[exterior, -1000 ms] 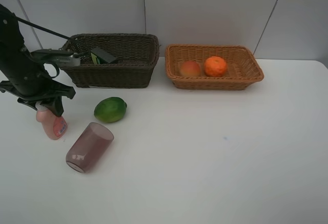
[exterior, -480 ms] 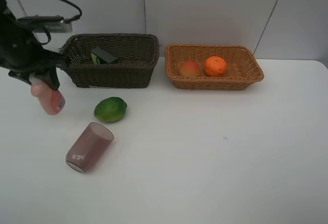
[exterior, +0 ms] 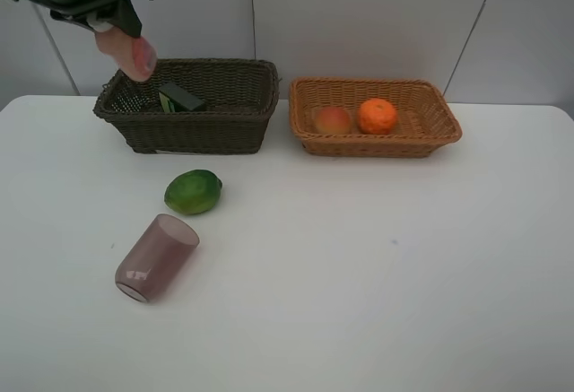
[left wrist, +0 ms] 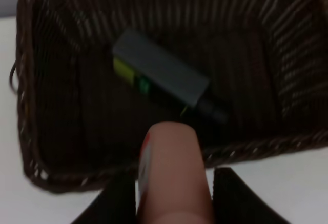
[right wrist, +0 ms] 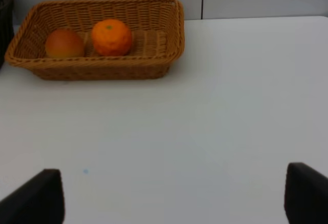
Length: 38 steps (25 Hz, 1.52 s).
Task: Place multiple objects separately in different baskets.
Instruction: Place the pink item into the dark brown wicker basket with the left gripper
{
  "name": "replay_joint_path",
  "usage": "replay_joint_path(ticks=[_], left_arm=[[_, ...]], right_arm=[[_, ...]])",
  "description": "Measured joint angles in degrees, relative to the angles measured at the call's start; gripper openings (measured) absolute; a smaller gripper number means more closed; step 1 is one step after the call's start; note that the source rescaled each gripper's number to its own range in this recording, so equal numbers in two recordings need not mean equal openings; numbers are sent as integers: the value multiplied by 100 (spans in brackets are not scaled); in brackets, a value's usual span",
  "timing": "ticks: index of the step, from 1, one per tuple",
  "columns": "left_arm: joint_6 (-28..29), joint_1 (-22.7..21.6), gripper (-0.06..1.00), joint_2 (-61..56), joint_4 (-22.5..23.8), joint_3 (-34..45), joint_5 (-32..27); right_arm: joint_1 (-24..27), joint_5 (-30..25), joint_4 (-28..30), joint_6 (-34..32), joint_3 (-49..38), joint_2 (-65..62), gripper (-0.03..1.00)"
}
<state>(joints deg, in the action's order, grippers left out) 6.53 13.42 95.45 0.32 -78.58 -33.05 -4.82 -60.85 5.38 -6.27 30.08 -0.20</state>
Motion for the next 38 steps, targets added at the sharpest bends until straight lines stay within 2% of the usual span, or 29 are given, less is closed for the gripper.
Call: replay_joint_path(ticks=[9,19,33,34,35,38], left_arm=[[0,728,1,656,-32,0,1590],[0,754,1,1835,86,0,2577],[0,754,1,2345,86,0,2959],[0,754,5,2345,86,0,2964],[0,754,15,2345,86,0,2979],[7,777,66,2345,64,0,3035]], right_arm=[[0,0,5,0,0,0,79],[0,0,5,0,0,0,79],[0,0,5,0,0,0,79],[0,0,5,0,0,0,79],[0,0,5,0,0,0,79],[0,0,5,0,0,0,79]])
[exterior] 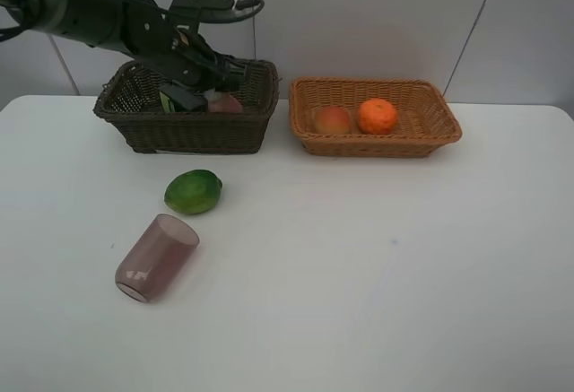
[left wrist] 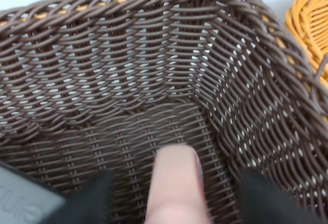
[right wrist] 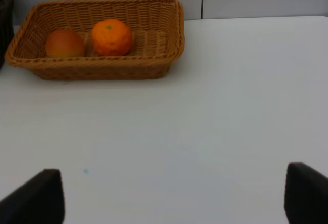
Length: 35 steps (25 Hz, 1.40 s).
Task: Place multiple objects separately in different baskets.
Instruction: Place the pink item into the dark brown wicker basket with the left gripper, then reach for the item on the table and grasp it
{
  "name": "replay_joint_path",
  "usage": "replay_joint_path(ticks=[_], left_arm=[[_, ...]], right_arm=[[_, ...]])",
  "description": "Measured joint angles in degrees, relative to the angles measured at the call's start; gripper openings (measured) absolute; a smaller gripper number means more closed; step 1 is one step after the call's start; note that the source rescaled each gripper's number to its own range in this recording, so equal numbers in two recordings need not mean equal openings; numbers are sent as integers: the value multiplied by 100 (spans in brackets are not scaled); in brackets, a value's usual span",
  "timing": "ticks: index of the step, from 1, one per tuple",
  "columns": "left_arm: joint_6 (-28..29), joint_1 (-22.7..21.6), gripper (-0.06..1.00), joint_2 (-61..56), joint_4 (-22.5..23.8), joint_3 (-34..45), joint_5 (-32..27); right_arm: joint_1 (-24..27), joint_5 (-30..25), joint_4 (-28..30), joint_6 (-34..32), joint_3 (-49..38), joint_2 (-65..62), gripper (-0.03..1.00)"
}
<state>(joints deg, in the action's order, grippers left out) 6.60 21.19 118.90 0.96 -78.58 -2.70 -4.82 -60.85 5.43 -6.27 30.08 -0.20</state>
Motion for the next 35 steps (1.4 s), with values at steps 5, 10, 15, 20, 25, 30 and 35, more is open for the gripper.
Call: replay_joint_path(ticks=[5,10,15,20,25,30,35], left_arm=[[5,58,97,-85,-96,0,-71],[5,103,98,-537,-96,0,-641],[5,111,98,-1103,-96,0,-1844],[5,292,98,-1420,-96,15,-3100],[5,467,98,-1651,-186,310,-3702],[5,639,99,-1887,-238,906,-4028],[5,831,99,-2224,-238,1701,-4076]], right_arm=[[0,0,0,0,0,0,79],[0,0,0,0,0,0,79],[0,0,0,0,0,0,79],[0,0,0,0,0,0,79],[0,0,0,7,0,0,79],[0,0,0,7,0,0,79],[0,0,0,7,0,0,79]])
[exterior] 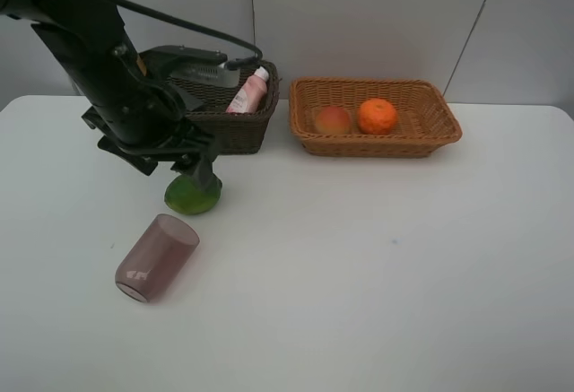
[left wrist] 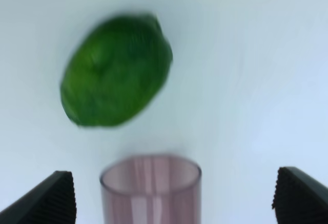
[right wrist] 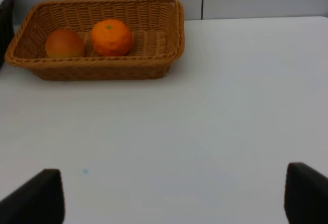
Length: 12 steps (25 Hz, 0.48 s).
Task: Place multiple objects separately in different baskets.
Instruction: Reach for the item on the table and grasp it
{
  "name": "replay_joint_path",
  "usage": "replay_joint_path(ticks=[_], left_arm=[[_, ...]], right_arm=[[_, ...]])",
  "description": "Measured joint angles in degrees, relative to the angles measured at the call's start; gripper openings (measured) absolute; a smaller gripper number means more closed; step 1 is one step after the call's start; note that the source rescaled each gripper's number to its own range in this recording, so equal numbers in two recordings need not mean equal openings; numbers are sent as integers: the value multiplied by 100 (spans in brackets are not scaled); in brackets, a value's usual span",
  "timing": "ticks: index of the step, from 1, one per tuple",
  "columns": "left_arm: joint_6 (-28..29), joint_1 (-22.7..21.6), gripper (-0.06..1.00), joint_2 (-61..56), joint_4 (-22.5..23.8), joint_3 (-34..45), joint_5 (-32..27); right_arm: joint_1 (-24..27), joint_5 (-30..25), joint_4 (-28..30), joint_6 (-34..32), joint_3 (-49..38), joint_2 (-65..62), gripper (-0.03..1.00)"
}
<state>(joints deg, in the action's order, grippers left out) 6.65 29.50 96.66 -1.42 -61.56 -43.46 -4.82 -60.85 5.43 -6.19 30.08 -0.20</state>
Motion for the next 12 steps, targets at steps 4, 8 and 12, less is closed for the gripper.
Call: replay_joint_path(ticks=[4,8,12], left_arm=[[0,72,99,-272,-20,416,-60],[0,78,99,-406,-15,738,-39],[0,139,99,-413,-15,1165,332]], right_arm=[[0,0,0,0,0,0,79],[0,0,0,0,0,0,79],[0,0,0,0,0,0,79]])
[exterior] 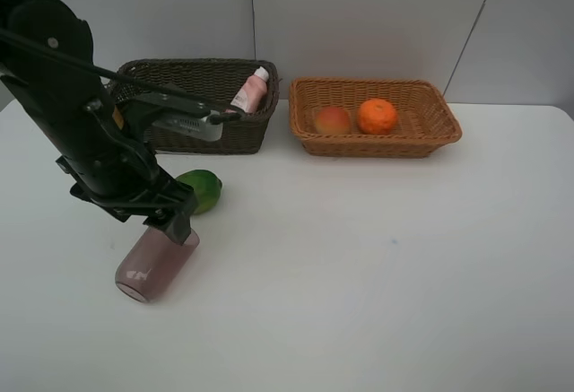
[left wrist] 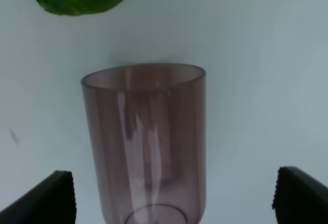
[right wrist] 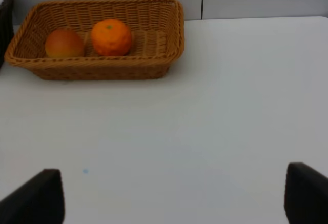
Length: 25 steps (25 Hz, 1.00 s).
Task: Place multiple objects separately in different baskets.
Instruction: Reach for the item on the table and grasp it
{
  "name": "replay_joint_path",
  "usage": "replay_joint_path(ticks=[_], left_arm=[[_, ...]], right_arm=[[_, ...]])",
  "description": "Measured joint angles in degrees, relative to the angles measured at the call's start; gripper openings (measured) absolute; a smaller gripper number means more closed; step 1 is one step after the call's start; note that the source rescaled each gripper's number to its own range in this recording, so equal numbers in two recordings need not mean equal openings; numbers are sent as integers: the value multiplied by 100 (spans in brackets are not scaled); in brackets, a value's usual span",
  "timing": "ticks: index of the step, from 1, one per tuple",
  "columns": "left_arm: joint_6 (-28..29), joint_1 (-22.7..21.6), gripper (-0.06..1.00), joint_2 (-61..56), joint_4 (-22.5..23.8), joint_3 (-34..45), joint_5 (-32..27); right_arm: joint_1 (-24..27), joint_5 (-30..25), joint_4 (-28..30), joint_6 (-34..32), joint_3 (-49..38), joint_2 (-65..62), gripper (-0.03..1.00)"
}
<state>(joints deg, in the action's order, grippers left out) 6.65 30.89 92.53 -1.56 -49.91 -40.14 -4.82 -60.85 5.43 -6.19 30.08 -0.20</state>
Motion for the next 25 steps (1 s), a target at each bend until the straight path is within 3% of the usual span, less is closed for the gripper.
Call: replay_joint_path(ticks=[8,25], left_arm=[[18,0,99,0,86,469,378],[178,0,99,588,294,469,1018]], right_arm=[[0,0,0,0,0,0,79],[0,0,0,0,0,0,79]])
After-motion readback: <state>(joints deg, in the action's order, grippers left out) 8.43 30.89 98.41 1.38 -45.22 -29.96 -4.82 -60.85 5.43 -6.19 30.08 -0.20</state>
